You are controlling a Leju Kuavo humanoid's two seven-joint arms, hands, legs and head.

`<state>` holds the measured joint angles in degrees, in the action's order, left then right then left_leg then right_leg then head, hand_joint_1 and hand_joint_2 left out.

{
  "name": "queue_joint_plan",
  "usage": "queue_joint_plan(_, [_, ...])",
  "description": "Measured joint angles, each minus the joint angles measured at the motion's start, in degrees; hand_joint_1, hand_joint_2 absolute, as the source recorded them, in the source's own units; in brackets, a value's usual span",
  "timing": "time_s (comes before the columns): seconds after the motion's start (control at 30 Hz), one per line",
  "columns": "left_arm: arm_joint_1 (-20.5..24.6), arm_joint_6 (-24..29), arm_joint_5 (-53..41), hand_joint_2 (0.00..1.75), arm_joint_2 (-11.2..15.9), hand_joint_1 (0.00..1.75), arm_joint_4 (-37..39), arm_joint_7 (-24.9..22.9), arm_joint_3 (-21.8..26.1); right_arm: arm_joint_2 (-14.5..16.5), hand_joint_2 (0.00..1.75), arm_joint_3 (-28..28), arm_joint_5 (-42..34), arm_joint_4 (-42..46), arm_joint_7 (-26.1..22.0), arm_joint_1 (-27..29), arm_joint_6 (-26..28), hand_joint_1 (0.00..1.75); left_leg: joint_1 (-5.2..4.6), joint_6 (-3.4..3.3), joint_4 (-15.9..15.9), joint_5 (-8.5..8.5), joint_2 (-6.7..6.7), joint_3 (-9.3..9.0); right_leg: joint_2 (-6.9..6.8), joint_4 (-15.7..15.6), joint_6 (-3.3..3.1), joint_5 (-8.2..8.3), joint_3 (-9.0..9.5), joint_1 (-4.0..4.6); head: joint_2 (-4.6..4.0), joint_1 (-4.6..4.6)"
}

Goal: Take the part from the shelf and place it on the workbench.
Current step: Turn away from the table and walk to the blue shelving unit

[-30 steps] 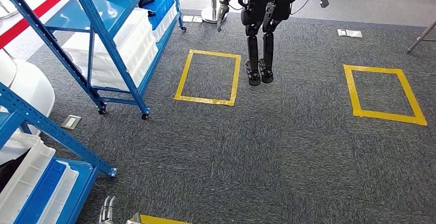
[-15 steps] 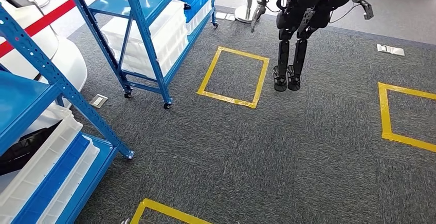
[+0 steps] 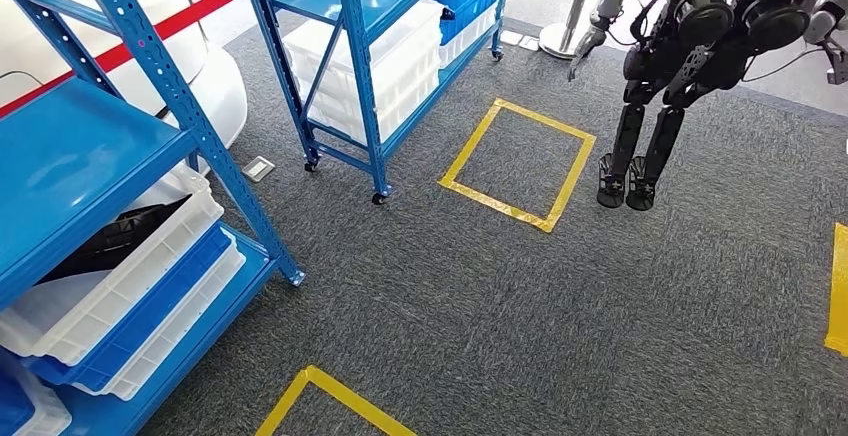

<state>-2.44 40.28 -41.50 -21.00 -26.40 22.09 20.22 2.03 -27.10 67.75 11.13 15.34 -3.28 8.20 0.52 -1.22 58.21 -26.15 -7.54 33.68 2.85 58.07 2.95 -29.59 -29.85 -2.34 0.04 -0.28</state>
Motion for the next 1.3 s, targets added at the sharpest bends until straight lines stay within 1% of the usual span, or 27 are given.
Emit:
queue_joint_plan(0.07, [0.1,0.0,0.3,0.00,0.1,0.00,0.6,0.4,-0.2,0.1,0.00,-0.1,0.1,0.0,0.0,-0.1,0.0,0.00,0.03,0.38,1.8,-1.09,2.47,0.94,-1.22,-0.1,-0.83,0.25,0.29,-0.12,0.00,-0.23])
queue_joint_plan(0.13, [0.4,0.0,0.7,0.00,0.1,0.00,1.2,1.1,-0.6,0.1,0.00,-0.1,0.3,0.0,-0.2,0.0,0.0,0.00,-0.07,0.67,7.8,-4.40,6.07,3.78,-2.63,-0.1,-1.50,0.25,0.33,0.07,0.00,-0.59])
queue_joint_plan(0.2, [0.8,0.0,1.6,0.00,0.2,0.00,2.1,2.3,-1.5,0.1,0.00,-0.2,0.5,0.0,-0.4,0.2,0.0,0.00,0.03,0.85,15.0,-7.33,7.17,7.48,-4.37,-0.1,-1.91,0.03,0.36,0.46,0.00,-0.76])
queue_joint_plan(0.23, [1.0,0.0,2.1,0.00,0.3,0.00,2.8,3.0,-2.0,0.1,0.00,-0.2,0.6,0.0,-0.6,0.3,-0.1,0.00,0.06,0.84,16.6,-7.49,7.32,8.41,-5.22,-0.1,-2.05,-0.08,0.41,0.59,0.00,-0.77])
queue_joint_plan(0.27, [1.2,0.0,2.7,0.00,0.4,0.00,3.5,3.6,-2.7,0.0,0.00,-0.2,0.7,0.0,-0.7,0.2,-0.1,0.00,0.06,0.73,16.0,-6.58,7.48,8.21,-6.01,-0.1,-2.18,-0.19,0.51,0.68,0.00,-0.78])
queue_joint_plan(0.3, [1.4,0.0,3.2,0.00,0.5,0.00,4.1,4.2,-3.3,0.1,0.00,-0.2,0.8,0.0,-0.8,0.1,-0.2,0.00,0.04,0.52,13.3,-4.87,7.83,6.86,-6.70,-0.1,-2.24,-0.32,0.67,0.75,0.00,-0.78])
queue_joint_plan(0.37, [2.0,0.0,4.0,0.00,0.6,0.00,5.2,5.2,-4.7,0.1,0.00,-0.2,1.0,0.0,-1.0,0.0,-0.3,0.00,-0.33,-0.17,5.7,-1.60,10.31,2.82,-7.82,-0.1,-2.13,-0.67,1.06,1.09,0.00,-0.79])
queue_joint_plan(0.43, [2.9,0.0,4.7,0.00,0.7,0.00,6.3,5.9,-6.1,0.1,0.00,-0.2,1.3,0.0,-1.0,-0.1,-0.3,0.00,-0.90,-0.71,1.6,-0.65,12.10,0.77,-8.91,-0.1,-1.68,-1.05,1.30,1.56,0.00,-0.69])
queue_joint_plan(0.47, [3.2,0.0,5.0,0.00,0.8,0.00,6.8,6.2,-6.8,0.1,0.00,-0.2,1.4,0.0,-1.0,-0.1,-0.4,0.00,-1.19,-0.84,1.2,-0.82,11.94,0.73,-9.52,-0.3,-1.40,-1.18,1.46,1.75,0.00,-0.63])
queue_joint_plan(0.5, [3.4,0.0,5.2,0.00,0.8,0.00,7.3,6.4,-7.3,0.1,0.00,-0.2,1.5,0.0,-1.1,-0.2,-0.4,0.00,-1.25,-1.06,1.0,-0.71,11.04,0.70,-10.12,-0.5,-1.10,-1.25,1.76,1.86,0.00,-0.61])
queue_joint_plan(0.53, [3.5,0.0,5.4,0.00,0.8,0.00,7.6,6.6,-7.8,0.1,0.00,-0.2,1.5,0.1,-1.1,-0.3,-0.4,0.00,-1.19,-1.29,0.5,-0.48,10.33,0.47,-9.82,-0.4,-0.80,-1.45,1.94,1.81,0.00,-0.60])
queue_joint_plan(0.57, [3.6,0.0,5.7,0.00,0.8,0.00,8.0,6.9,-8.2,0.1,0.00,-0.2,1.6,0.1,-1.2,-0.3,-0.4,0.00,-1.05,-1.59,0.1,-0.20,9.60,0.19,-8.69,0.3,-0.64,-2.01,1.79,1.77,0.00,-0.55])
queue_joint_plan(0.6, [3.9,0.0,6.1,0.00,0.8,0.00,8.4,7.2,-8.8,0.1,0.00,-0.2,1.7,0.1,-1.3,-0.3,-0.4,0.00,-0.86,-1.92,-0.3,0.12,8.87,-0.06,-7.06,2.3,-0.64,-3.08,1.01,1.67,0.00,-0.48])
queue_joint_plan(0.63, [4.1,0.0,6.7,0.00,0.8,0.00,8.9,7.7,-9.4,0.1,0.00,-0.2,1.8,0.1,-1.4,-0.3,-0.4,0.00,-0.71,-2.12,-0.6,0.33,8.12,-0.20,-5.21,5.3,-0.81,-4.56,-0.52,1.48,0.00,-0.37])
queue_joint_plan(0.67, [4.5,0.0,7.4,0.00,0.8,0.00,9.4,8.1,-10.2,0.1,0.00,-0.2,1.9,0.1,-1.5,-0.1,-0.4,0.00,-0.67,-2.29,-0.6,0.41,7.25,-0.17,-4.06,9.2,-1.01,-6.17,-2.47,1.46,0.00,-0.32])
queue_joint_plan(0.73, [5.0,0.0,8.9,0.00,0.8,0.00,10.5,9.0,-11.9,0.0,0.00,-0.2,2.1,0.1,-1.6,0.1,-0.5,0.00,-0.68,-2.37,-0.6,0.44,5.37,-0.14,-3.32,15.0,-0.85,-7.78,-5.90,1.44,0.00,-0.23])
queue_joint_plan(0.77, [5.1,0.0,9.6,0.00,0.9,0.00,10.9,9.3,-12.7,-0.1,0.00,-0.2,2.3,0.1,-1.6,0.1,-0.5,0.00,-0.66,-2.35,-0.5,0.44,4.41,-0.18,-3.17,15.1,-0.42,-7.14,-6.37,1.41,0.00,-0.20])
queue_joint_plan(0.8, [5.3,0.0,10.0,0.00,0.9,0.00,11.3,9.6,-13.5,-0.2,0.00,-0.2,2.4,0.1,-1.6,0.1,-0.5,0.00,-0.61,-2.28,-0.5,0.41,3.49,-0.25,-2.92,12.8,0.15,-5.56,-5.73,1.30,0.00,-0.19])
queue_joint_plan(0.87, [5.6,-0.1,10.4,0.00,1.0,0.00,11.8,9.9,-14.9,-0.3,0.00,-0.2,2.5,0.1,-1.7,0.0,-0.6,0.00,-0.59,-1.90,-0.2,0.24,1.84,-0.34,-1.24,5.1,1.10,-1.66,-2.84,0.94,0.00,-0.08])
queue_joint_plan(0.93, [5.8,-0.1,10.5,0.00,1.1,0.00,12.2,10.0,-15.8,-0.3,0.00,-0.2,2.5,0.1,-1.7,0.0,-0.6,0.00,-0.79,-1.34,0.1,0.04,0.63,-0.21,0.04,0.5,0.78,0.33,-1.15,0.88,0.00,0.08])
queue_joint_plan(1.0, [5.8,-0.1,9.7,0.00,1.2,0.00,12.2,9.8,-16.1,-0.2,0.00,-0.2,2.5,0.1,-1.8,-0.2,-0.6,0.00,-0.85,-0.87,0.1,0.09,-0.25,0.03,-0.58,0.0,-0.22,0.66,-0.78,1.01,0.00,0.10])
queue_joint_plan(1.03, [5.5,-0.1,8.3,0.00,1.2,0.00,11.8,9.5,-15.9,-0.2,0.00,-0.2,2.5,0.1,-1.7,-0.3,-0.6,0.00,-0.76,-0.68,0.3,-0.01,-0.17,0.16,-1.11,0.0,-0.59,0.79,-0.59,0.88,0.00,0.08])
queue_joint_plan(1.1, [4.2,0.0,3.9,0.00,1.2,0.00,9.2,9.4,-14.0,-0.1,0.00,-0.2,2.4,0.1,-1.6,-0.3,-0.6,0.00,-0.69,-0.13,2.6,-1.62,2.37,1.27,-2.15,-0.1,-1.47,0.95,-0.40,0.60,0.00,-0.20])
queue_joint_plan(1.17, [2.5,0.1,-0.5,0.00,1.1,0.00,5.1,11.0,-10.0,0.0,0.00,-0.3,2.4,0.1,-1.5,-0.1,-0.4,0.00,-0.56,0.48,9.2,-5.13,5.90,4.46,-3.34,-0.2,-2.23,0.81,-0.26,0.77,0.00,-0.58])
queue_joint_plan(1.23, [1.0,0.1,-2.4,0.00,1.0,0.00,1.4,12.6,-5.7,0.0,0.00,-0.4,2.4,0.1,-1.4,0.3,-0.3,0.00,-0.26,0.88,15.5,-7.28,7.14,7.86,-4.93,-0.2,-2.64,0.58,-0.16,1.00,0.00,-0.68])
queue_joint_plan(1.27, [0.4,0.1,-2.3,0.00,1.0,0.00,-0.2,13.1,-4.1,0.1,0.00,-0.5,2.4,0.1,-1.3,0.4,-0.3,0.00,-0.15,0.96,16.2,-6.92,7.33,8.40,-5.71,-0.2,-2.75,0.48,-0.10,1.06,0.00,-0.69])
queue_joint_plan(1.3, [-0.2,0.1,-2.1,0.00,1.0,0.00,-1.5,13.3,-3.2,0.1,0.00,-0.5,2.5,0.1,-1.3,0.4,-0.3,0.00,-0.09,0.91,14.7,-5.61,7.53,7.76,-6.41,-0.2,-2.79,0.37,-0.01,1.08,0.00,-0.73])
